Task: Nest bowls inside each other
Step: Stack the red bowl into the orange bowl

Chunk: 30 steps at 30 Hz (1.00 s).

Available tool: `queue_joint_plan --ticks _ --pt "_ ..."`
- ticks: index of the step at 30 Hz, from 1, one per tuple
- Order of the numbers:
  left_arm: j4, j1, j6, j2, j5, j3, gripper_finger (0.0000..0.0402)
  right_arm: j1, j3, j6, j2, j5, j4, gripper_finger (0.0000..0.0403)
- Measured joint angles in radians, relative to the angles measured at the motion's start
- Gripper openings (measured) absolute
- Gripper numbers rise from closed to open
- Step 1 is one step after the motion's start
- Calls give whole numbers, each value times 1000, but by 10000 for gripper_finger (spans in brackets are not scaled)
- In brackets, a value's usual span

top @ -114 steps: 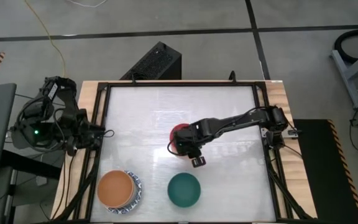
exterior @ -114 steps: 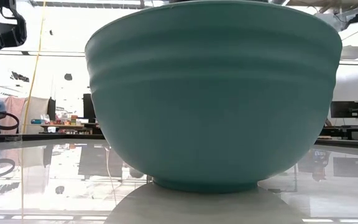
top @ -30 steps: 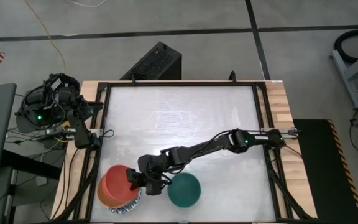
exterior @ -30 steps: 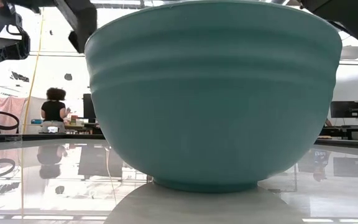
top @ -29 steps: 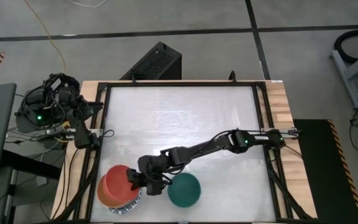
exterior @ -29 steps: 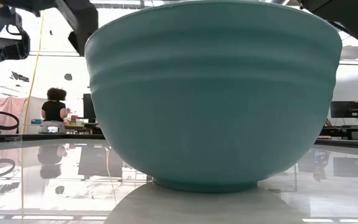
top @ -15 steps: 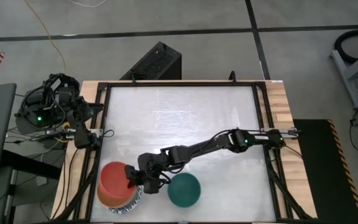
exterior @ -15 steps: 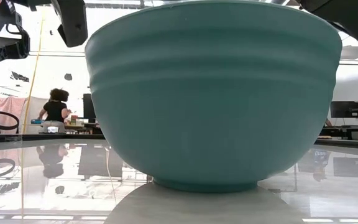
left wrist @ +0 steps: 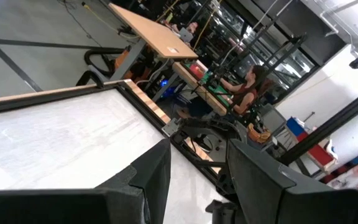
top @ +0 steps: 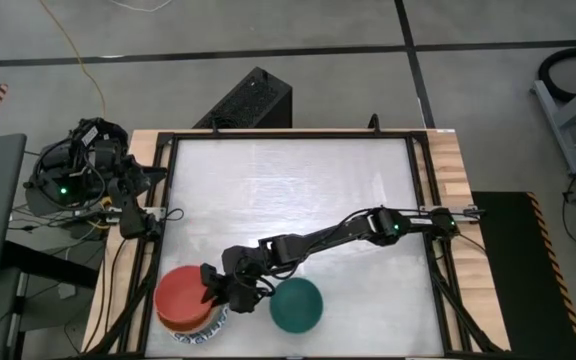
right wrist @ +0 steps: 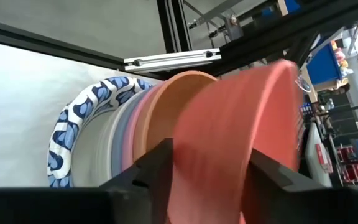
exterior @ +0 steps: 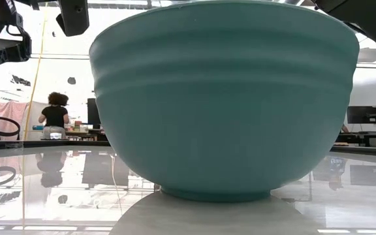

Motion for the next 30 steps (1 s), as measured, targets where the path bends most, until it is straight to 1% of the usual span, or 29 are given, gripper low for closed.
queue_joint_plan --ticks 5,10,17,21,24,26,30 --pt "0 0 -1 0 15 0 148 3 0 1 0 1 -2 210" --pt "0 0 -2 0 15 0 148 11 0 1 -2 3 2 225" --pt "0 0 -2 0 15 0 148 15 2 1 -6 17 -2 226" --pt "0 0 -2 0 15 0 148 39 15 19 -17 113 18 222" --pt "0 0 -2 0 15 0 148 60 15 -4 -37 169 17 213" --pt "0 0 -2 0 15 0 148 72 15 -34 -47 193 8 206" --pt "0 0 -2 0 3 0 148 71 14 -39 -48 198 20 192"
